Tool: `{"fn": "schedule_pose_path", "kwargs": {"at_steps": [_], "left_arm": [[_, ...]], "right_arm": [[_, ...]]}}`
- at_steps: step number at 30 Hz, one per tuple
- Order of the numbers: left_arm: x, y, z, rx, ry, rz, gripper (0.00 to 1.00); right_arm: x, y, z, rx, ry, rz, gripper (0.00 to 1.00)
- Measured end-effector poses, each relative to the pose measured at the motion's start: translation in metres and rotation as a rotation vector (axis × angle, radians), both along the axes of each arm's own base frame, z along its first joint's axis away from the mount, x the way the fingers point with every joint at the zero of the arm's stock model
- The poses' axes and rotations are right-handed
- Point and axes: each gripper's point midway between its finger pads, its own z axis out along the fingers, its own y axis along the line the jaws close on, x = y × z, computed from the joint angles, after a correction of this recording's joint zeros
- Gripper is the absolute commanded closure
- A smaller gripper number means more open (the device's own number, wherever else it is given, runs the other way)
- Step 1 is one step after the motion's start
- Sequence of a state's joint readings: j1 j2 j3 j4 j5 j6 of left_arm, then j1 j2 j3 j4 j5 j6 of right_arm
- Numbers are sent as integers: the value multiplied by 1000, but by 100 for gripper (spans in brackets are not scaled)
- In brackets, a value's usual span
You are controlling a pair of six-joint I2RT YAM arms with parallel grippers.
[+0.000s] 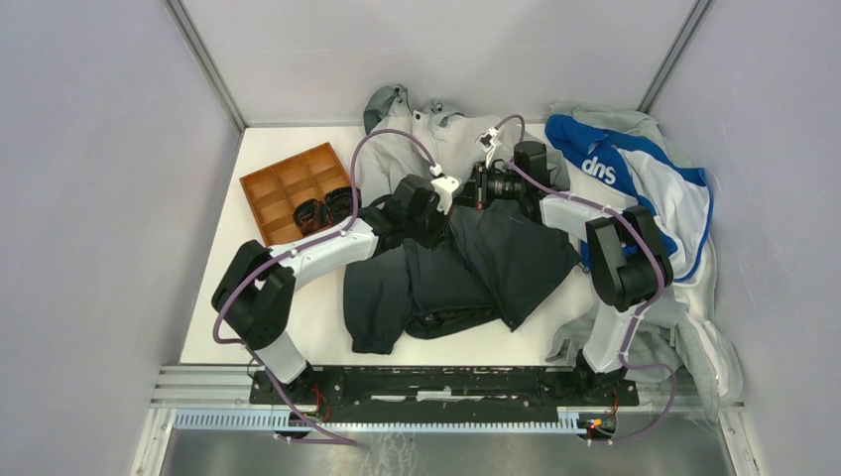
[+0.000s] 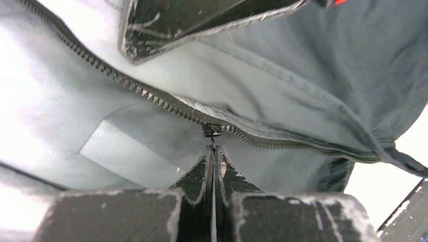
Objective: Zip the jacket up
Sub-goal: Adjust the zipper on the jacket.
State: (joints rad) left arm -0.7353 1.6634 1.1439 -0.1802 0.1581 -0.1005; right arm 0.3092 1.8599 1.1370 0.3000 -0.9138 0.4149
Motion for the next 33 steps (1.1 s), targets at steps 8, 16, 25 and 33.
{"fn": "schedule_pose_path", "kwargs": {"at_steps": [8, 16, 25, 33], "left_arm": [[-4, 9, -5, 70, 22, 26, 98], [-11, -5, 3, 125, 6, -16, 98], [-25, -7, -4, 178, 0, -43, 98], [-44, 12, -29, 267, 65, -49, 98]], "right_arm": [[4, 1, 8, 21, -14, -7, 100], [5, 2, 13, 40, -6, -13, 100], [5, 3, 14, 50, 13, -17, 100], [7, 4, 19, 68, -8, -20, 100]]}}
